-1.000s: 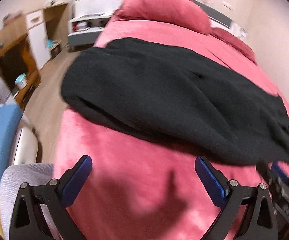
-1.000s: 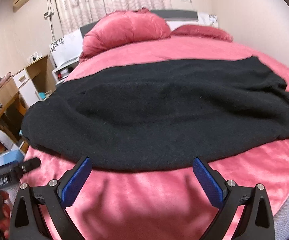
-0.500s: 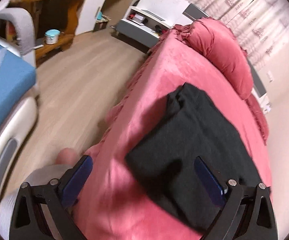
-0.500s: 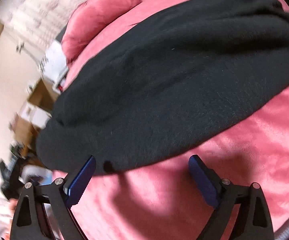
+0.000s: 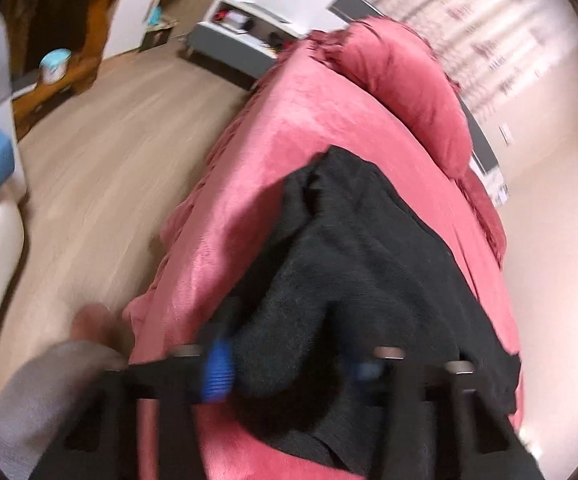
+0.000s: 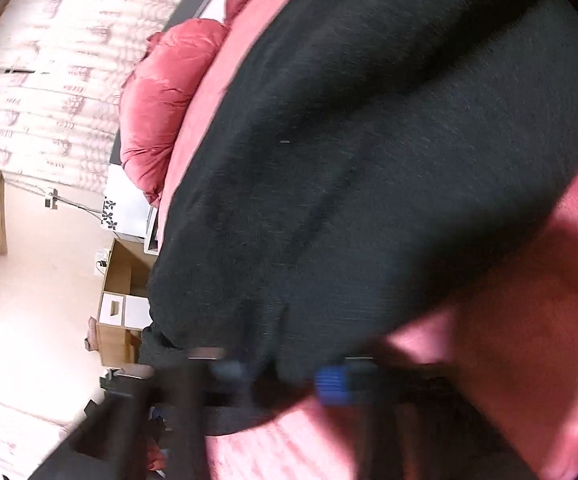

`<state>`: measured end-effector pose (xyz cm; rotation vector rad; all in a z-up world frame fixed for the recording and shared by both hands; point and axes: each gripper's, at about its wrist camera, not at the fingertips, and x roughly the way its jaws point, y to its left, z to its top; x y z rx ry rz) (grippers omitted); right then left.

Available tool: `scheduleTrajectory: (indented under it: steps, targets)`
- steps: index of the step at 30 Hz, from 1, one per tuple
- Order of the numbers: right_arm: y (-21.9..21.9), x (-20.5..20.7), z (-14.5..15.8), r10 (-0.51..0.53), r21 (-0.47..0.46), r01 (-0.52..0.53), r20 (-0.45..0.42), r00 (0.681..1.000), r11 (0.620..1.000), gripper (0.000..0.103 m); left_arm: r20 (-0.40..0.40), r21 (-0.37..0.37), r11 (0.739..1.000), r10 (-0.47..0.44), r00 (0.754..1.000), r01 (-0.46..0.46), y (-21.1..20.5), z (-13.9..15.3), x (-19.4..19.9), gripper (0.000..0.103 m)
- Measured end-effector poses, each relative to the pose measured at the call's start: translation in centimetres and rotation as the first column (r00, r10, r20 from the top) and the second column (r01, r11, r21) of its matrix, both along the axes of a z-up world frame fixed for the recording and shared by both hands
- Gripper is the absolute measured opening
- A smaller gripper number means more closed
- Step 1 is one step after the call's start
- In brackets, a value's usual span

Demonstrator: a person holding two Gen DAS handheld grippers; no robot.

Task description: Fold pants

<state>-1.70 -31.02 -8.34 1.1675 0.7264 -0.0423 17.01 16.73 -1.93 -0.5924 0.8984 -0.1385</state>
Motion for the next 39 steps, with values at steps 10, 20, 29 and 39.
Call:
scheduleTrajectory:
  steps: [10,20,29,39]
  targets:
    - [0.8,-2.6,7.0,0.112,-0.134,-0.087,0.196,0.974,0.987,0.007,0.069,-0.099,0.994,-0.030,0.997,0.036,2.8,4.5,-3.7,0.010]
    - [1.4,-7.2,9.9,0.209,-0.130,-0.180,0.257,0.944,0.975,0.007,0.049,-0.095,0.995,-0.019,0.999,0.024,5.3,4.1,-7.8,0.010]
    - [0.5,-6.6,1.4,0.210,-0.050,-0.215,-0.089,0.974,0.975,0.032,-0.054,0.104,0.994,0.033,0.998,-0.027,4.3,0.9,-8.5,0.060]
    - [-0.6,-8.1,6.0,0.037,-0.290,-0.069,-0.114,0.993,0.954,0.034,0.080,0.187,0.981,0.033,0.996,-0.048,2.9,6.4,-9.0,0.074]
